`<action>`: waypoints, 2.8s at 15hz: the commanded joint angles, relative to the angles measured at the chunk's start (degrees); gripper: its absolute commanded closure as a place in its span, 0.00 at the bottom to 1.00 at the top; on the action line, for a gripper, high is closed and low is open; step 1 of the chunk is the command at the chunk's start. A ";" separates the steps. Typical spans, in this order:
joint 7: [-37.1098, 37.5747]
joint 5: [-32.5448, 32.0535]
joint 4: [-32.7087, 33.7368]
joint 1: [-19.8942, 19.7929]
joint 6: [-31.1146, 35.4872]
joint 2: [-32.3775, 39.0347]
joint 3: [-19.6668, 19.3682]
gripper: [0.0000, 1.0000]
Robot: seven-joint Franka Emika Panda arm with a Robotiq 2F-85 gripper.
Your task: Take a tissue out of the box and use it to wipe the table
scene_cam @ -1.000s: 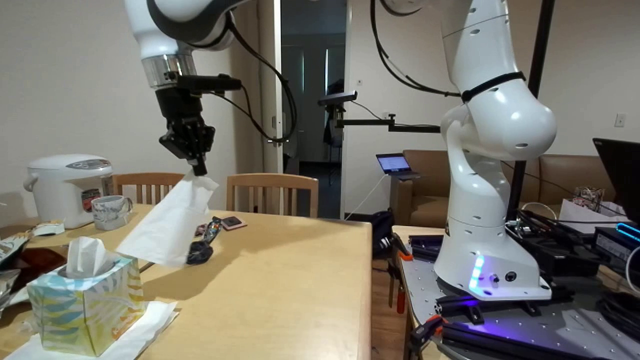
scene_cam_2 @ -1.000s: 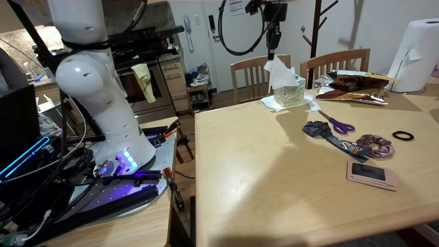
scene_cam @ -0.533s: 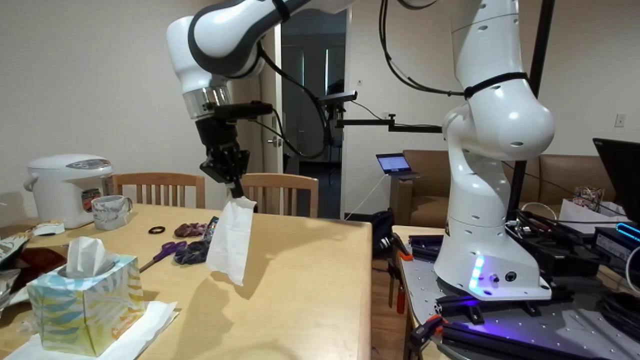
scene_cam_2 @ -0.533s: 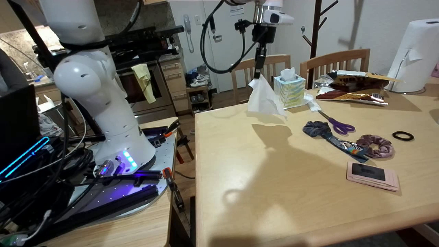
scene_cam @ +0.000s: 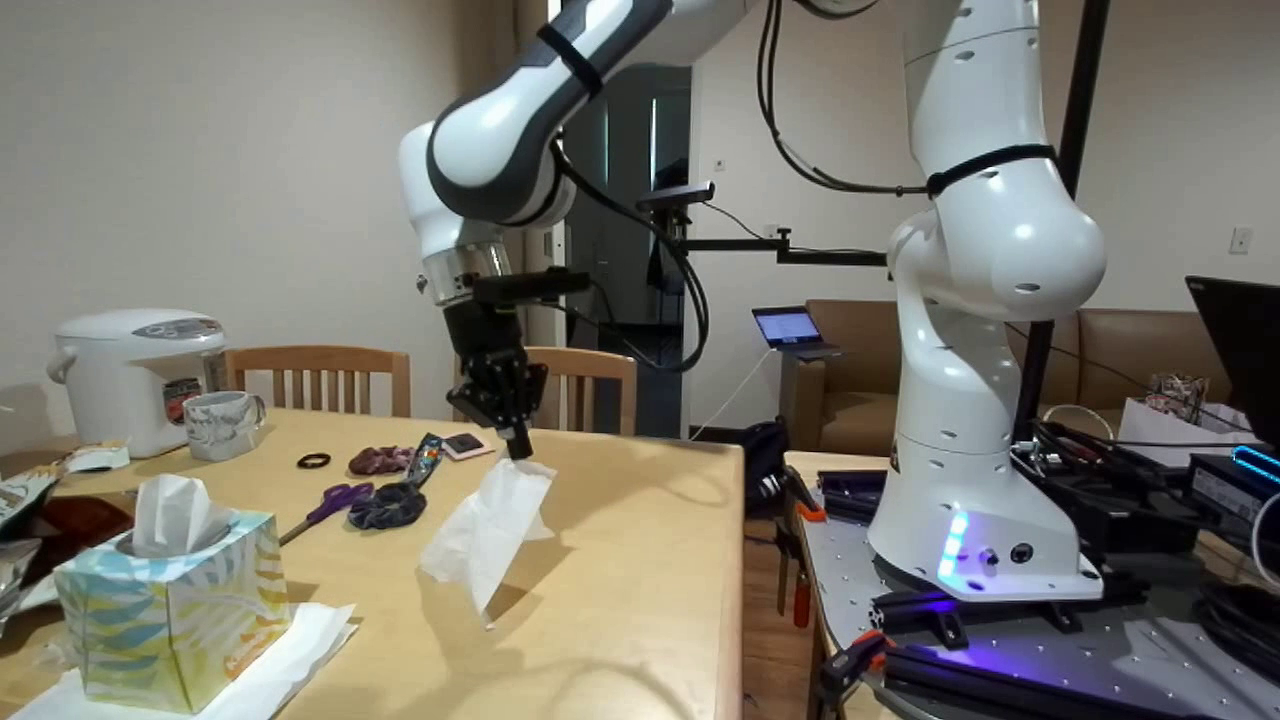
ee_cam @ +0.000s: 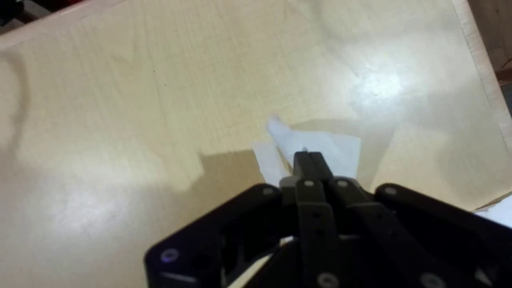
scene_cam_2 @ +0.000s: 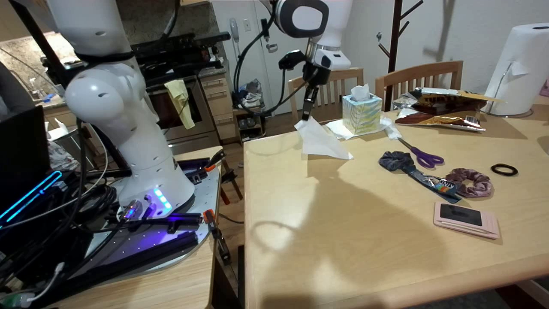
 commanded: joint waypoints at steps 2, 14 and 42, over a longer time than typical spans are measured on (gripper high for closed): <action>-4.15 6.80 -5.68 -2.75 7.58 0.38 1.07 1.00; -1.98 6.14 -11.51 -3.36 9.03 -8.05 0.63 0.25; -3.92 -5.51 19.65 0.18 -6.64 11.79 3.23 0.00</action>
